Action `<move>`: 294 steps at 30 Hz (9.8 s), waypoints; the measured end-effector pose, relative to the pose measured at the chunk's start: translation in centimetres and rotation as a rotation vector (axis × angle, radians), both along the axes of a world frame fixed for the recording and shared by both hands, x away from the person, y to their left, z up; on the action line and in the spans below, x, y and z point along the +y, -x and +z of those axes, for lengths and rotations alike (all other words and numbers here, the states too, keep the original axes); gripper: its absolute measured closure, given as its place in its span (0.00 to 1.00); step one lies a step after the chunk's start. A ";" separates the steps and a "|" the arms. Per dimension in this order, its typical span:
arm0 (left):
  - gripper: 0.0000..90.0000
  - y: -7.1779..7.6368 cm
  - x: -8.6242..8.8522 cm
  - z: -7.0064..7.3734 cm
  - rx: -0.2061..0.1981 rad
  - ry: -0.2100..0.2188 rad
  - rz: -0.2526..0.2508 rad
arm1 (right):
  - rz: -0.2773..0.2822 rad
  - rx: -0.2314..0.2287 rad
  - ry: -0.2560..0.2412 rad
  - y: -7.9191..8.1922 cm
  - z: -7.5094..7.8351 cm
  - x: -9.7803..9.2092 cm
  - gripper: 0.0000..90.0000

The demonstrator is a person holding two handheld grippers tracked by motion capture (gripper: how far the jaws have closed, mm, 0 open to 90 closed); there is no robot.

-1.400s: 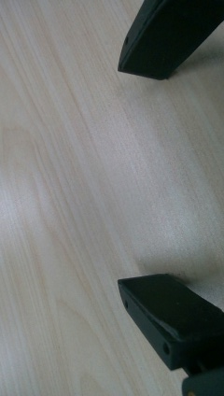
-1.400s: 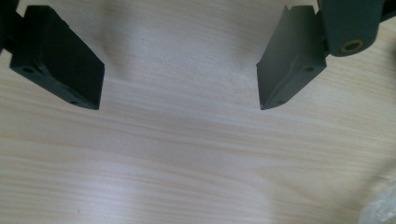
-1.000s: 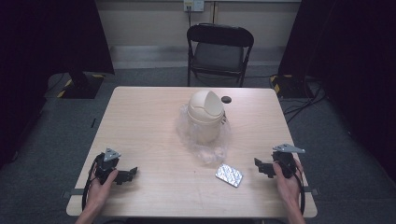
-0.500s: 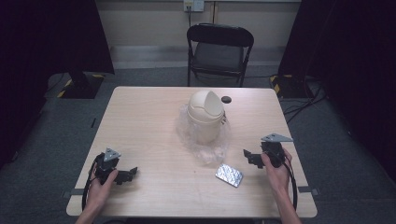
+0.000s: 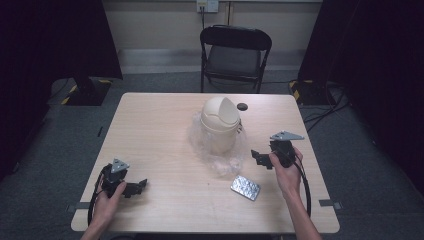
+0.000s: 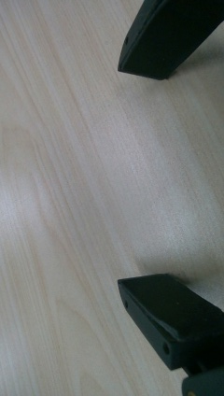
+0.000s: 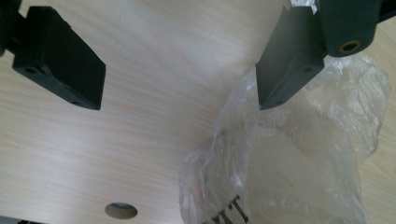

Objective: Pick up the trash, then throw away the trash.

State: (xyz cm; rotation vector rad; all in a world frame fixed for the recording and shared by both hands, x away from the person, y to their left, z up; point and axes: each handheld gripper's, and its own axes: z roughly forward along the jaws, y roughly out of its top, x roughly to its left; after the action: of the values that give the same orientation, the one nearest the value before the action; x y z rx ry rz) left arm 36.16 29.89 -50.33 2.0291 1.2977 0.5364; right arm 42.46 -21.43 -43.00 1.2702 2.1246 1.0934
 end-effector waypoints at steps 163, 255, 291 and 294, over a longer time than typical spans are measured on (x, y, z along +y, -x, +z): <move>0.00 0.0 0.0 0.0 -0.001 0.000 0.001 | 0.303 0.102 0.058 8.8 -6.6 1.1 0.24; 0.00 0.0 0.0 0.0 -0.001 0.001 0.001 | 0.228 -0.102 -0.109 3.1 4.2 -0.6 0.38; 0.00 0.0 0.0 0.0 -0.001 0.000 0.001 | 0.195 -0.116 -0.105 -4.8 8.7 1.8 0.38; 0.00 0.0 0.0 0.0 -0.001 0.000 0.000 | 0.203 -0.096 -0.093 -5.6 8.4 2.4 0.38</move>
State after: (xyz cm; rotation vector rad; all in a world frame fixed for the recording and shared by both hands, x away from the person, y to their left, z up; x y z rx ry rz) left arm 36.16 29.89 -50.33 2.0286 1.2979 0.5372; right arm 48.07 -18.98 -34.59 1.0360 2.1883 1.3233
